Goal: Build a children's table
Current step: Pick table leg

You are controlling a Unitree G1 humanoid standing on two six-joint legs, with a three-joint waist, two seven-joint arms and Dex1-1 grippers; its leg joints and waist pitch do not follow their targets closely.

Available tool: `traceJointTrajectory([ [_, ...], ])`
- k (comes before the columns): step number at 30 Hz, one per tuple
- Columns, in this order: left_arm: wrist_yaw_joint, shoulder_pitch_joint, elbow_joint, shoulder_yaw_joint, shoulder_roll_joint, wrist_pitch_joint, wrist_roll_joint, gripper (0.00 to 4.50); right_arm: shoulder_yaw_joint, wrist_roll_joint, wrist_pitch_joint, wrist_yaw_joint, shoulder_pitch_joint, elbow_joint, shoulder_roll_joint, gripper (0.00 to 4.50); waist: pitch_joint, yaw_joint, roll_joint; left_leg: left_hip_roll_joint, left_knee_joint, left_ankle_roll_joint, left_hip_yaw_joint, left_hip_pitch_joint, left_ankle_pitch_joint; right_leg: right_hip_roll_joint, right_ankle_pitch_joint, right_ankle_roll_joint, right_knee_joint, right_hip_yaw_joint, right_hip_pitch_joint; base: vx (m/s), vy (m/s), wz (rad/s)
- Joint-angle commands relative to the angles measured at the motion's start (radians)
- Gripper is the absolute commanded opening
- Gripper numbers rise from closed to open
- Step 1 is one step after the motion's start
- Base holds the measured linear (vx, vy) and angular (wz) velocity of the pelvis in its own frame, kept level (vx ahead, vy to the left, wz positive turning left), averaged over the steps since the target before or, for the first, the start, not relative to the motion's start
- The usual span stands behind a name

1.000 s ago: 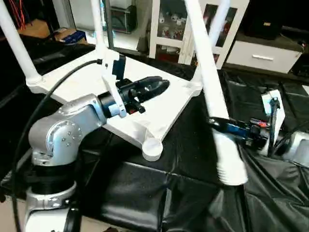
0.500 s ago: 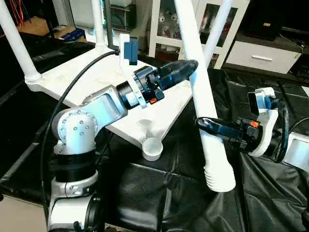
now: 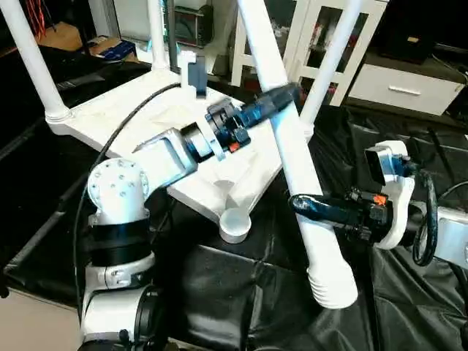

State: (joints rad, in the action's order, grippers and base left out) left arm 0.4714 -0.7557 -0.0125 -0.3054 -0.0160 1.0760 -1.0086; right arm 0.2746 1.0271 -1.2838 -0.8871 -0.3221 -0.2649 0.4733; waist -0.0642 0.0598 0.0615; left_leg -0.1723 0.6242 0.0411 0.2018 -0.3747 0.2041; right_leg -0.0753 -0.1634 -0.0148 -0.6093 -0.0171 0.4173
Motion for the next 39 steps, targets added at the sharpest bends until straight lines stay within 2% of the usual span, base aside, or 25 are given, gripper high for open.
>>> traceJointTrajectory([
  [1, -0.029, -0.027, 0.021, -0.020, 0.011, 0.015, -0.035, 2.42, -0.003, 0.006, 0.013, -0.001, 0.004, -0.021, 0.022, 1.77, 0.066, 0.002, 0.003, -0.045, -0.079, 0.016, -0.028, 0.013, 0.144, -0.051, -0.323, 0.163, 0.081, 0.026, -0.044, 0.000, 0.000, 0.00],
  [3, -0.028, -0.028, 0.033, -0.030, 0.005, 0.028, -0.052, 2.38, -0.020, -0.004, 0.024, -0.007, 0.012, -0.020, 0.034, 1.77, 0.068, 0.003, 0.001, -0.045, -0.079, 0.015, -0.029, 0.014, 0.142, -0.051, -0.321, 0.162, 0.081, 0.026, -0.045, 0.000, 0.000, 0.00],
  [4, -0.028, -0.028, 0.033, -0.030, 0.005, 0.028, -0.052, 2.15, -0.020, -0.004, 0.024, -0.007, 0.012, -0.020, 0.034, 1.77, 0.068, 0.003, 0.002, -0.044, -0.078, 0.014, -0.028, 0.014, 0.141, -0.051, -0.319, 0.161, 0.082, 0.025, -0.045, 0.000, 0.000, 0.00],
  [9, -0.005, -0.006, 0.020, 0.002, -0.016, 0.066, -0.056, 1.95, -0.052, -0.034, 0.041, -0.005, 0.025, -0.020, 0.048, 1.77, 0.067, 0.003, -0.001, -0.045, -0.079, 0.018, -0.028, 0.015, 0.146, -0.051, -0.321, 0.161, 0.081, 0.026, -0.044, 0.000, 0.000, 0.00],
  [11, -0.008, -0.001, 0.013, 0.012, -0.020, 0.069, -0.057, 1.69, -0.054, -0.035, 0.044, -0.004, 0.026, -0.020, 0.048, 1.77, 0.067, 0.003, -0.001, -0.045, -0.080, 0.019, -0.029, 0.015, 0.151, -0.052, -0.327, 0.161, 0.081, 0.025, -0.044, 0.000, 0.000, 0.00],
  [14, -0.011, 0.003, 0.005, 0.033, -0.029, 0.064, -0.039, 1.65, -0.058, -0.037, 0.048, -0.002, 0.026, -0.021, 0.052, 1.77, 0.067, 0.003, -0.001, -0.046, -0.080, 0.022, -0.029, 0.016, 0.158, -0.052, -0.337, 0.158, 0.082, 0.025, -0.043, 0.000, 0.000, 0.00],
  [15, -0.013, 0.005, 0.003, 0.043, -0.034, 0.060, -0.027, 1.63, -0.060, -0.039, 0.052, 0.001, 0.027, -0.021, 0.054, 1.77, 0.067, 0.004, -0.005, -0.046, -0.081, 0.023, -0.030, 0.017, 0.158, -0.052, -0.335, 0.157, 0.082, 0.026, -0.043, 0.000, 0.000, 0.00],
  [18, -0.023, 0.004, 0.005, 0.053, -0.044, 0.041, -0.001, 1.63, -0.066, -0.049, 0.071, 0.009, 0.030, -0.019, 0.060, 1.77, 0.068, 0.004, -0.004, -0.047, -0.081, 0.023, -0.029, 0.016, 0.153, -0.052, -0.314, 0.158, 0.081, 0.026, -0.044, 0.000, 0.000, 0.00],
  [24, -0.050, -0.031, 0.013, 0.034, -0.056, -0.003, 0.026, 1.62, -0.078, -0.079, 0.115, 0.016, 0.033, -0.020, 0.068, 1.77, 0.067, 0.003, -0.004, -0.047, -0.081, 0.023, -0.029, 0.016, 0.157, -0.052, -0.307, 0.169, 0.080, 0.026, -0.045, 0.000, 0.000, 0.00],
  [25, -0.056, -0.036, 0.013, 0.033, -0.060, -0.010, 0.031, 1.62, -0.078, -0.086, 0.122, 0.022, 0.031, -0.018, 0.066, 2.33, 0.067, 0.002, -0.004, -0.047, -0.081, 0.025, -0.029, 0.016, 0.163, -0.052, -0.313, 0.167, 0.080, 0.026, -0.044, 0.000, 0.000, 0.00],
  [26, -0.058, -0.042, 0.014, 0.032, -0.065, -0.019, 0.037, 1.62, -0.075, -0.089, 0.126, 0.031, 0.025, -0.011, 0.061, 2.47, 0.067, 0.002, -0.004, -0.047, -0.081, 0.025, -0.029, 0.016, 0.163, -0.053, -0.314, 0.166, 0.080, 0.026, -0.044, 0.000, 0.000, 0.00],
  [32, -0.069, -0.079, 0.030, 0.039, -0.098, -0.085, 0.089, 1.61, -0.070, -0.141, 0.212, 0.082, -0.031, 0.034, 0.037, 2.89, 0.069, -0.004, -0.004, -0.045, -0.081, 0.033, -0.030, 0.014, 0.157, -0.052, -0.320, 0.150, 0.079, 0.025, -0.044, 0.000, 0.000, 0.00],
  [34, -0.073, -0.092, 0.031, 0.042, -0.105, -0.094, 0.101, 1.60, -0.069, -0.153, 0.239, 0.082, -0.047, 0.037, 0.037, 3.13, 0.070, -0.003, -0.005, -0.045, -0.079, 0.028, -0.028, 0.016, 0.148, -0.050, -0.287, 0.164, 0.076, 0.026, -0.045, 0.000, 0.000, 0.00],
  [36, -0.072, -0.094, 0.030, 0.047, -0.109, -0.095, 0.108, 1.60, -0.069, -0.154, 0.241, 0.080, -0.051, 0.037, 0.039, 3.20, 0.071, -0.002, -0.006, -0.045, -0.078, 0.020, -0.027, 0.017, 0.130, -0.049, -0.247, 0.177, 0.071, 0.025, -0.046, 0.000, 0.000, 0.00],
  [38, -0.072, -0.099, 0.026, 0.058, -0.118, -0.096, 0.119, 1.60, -0.079, -0.165, 0.253, 0.070, -0.058, 0.033, 0.052, 3.39, 0.072, 0.000, -0.007, -0.046, -0.077, 0.013, -0.026, 0.018, 0.117, -0.048, -0.223, 0.186, 0.068, 0.025, -0.046, 0.000, 0.000, 0.00],
  [39, -0.071, -0.103, 0.021, 0.074, -0.127, -0.098, 0.126, 1.60, -0.103, -0.185, 0.264, 0.058, -0.064, 0.028, 0.073, 3.48, 0.072, 0.000, -0.007, -0.046, -0.077, 0.011, -0.026, 0.017, 0.113, -0.048, -0.213, 0.192, 0.067, 0.025, -0.047, 0.000, 0.000, 0.00],
])
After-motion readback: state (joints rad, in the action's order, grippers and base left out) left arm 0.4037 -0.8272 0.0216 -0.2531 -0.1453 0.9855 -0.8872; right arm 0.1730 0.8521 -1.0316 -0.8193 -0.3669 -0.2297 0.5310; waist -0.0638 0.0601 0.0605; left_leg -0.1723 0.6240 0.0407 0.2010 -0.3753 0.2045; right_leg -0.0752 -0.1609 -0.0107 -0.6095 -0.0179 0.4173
